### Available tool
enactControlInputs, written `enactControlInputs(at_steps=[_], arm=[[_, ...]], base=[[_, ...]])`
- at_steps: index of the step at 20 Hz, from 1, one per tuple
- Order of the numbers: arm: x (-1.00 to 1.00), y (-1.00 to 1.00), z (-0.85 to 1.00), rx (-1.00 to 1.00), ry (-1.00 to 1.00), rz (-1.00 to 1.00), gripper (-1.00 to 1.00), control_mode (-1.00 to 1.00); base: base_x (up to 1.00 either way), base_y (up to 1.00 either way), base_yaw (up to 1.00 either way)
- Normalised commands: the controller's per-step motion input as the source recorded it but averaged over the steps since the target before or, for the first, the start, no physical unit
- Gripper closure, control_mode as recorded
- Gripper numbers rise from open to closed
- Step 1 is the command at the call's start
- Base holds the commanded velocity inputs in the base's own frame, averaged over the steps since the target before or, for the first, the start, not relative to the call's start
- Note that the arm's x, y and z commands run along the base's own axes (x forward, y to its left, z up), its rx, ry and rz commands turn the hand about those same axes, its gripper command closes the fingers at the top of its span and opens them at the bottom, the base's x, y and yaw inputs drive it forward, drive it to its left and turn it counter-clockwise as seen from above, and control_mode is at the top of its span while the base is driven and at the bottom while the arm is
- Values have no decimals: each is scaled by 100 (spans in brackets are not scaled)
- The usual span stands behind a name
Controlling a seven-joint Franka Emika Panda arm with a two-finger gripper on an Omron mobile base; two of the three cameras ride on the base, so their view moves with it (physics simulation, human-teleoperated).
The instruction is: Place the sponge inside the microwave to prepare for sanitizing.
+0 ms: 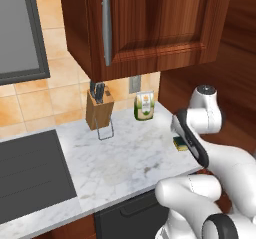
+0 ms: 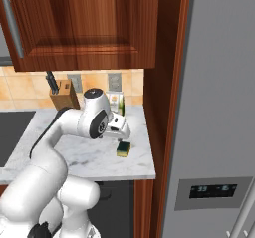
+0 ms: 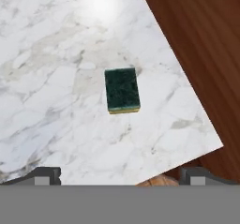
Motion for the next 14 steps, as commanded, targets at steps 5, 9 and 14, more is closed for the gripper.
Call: enactControlInputs(at_steps=[5, 9, 14], arm=[[65, -17, -48, 0, 4, 0, -100, -100], [52, -13, -18, 0, -1, 1, -100, -100], [46, -7, -28, 2, 0, 1, -100, -100]], base=[[0, 0, 0], [0, 0, 0], [0, 0, 0]])
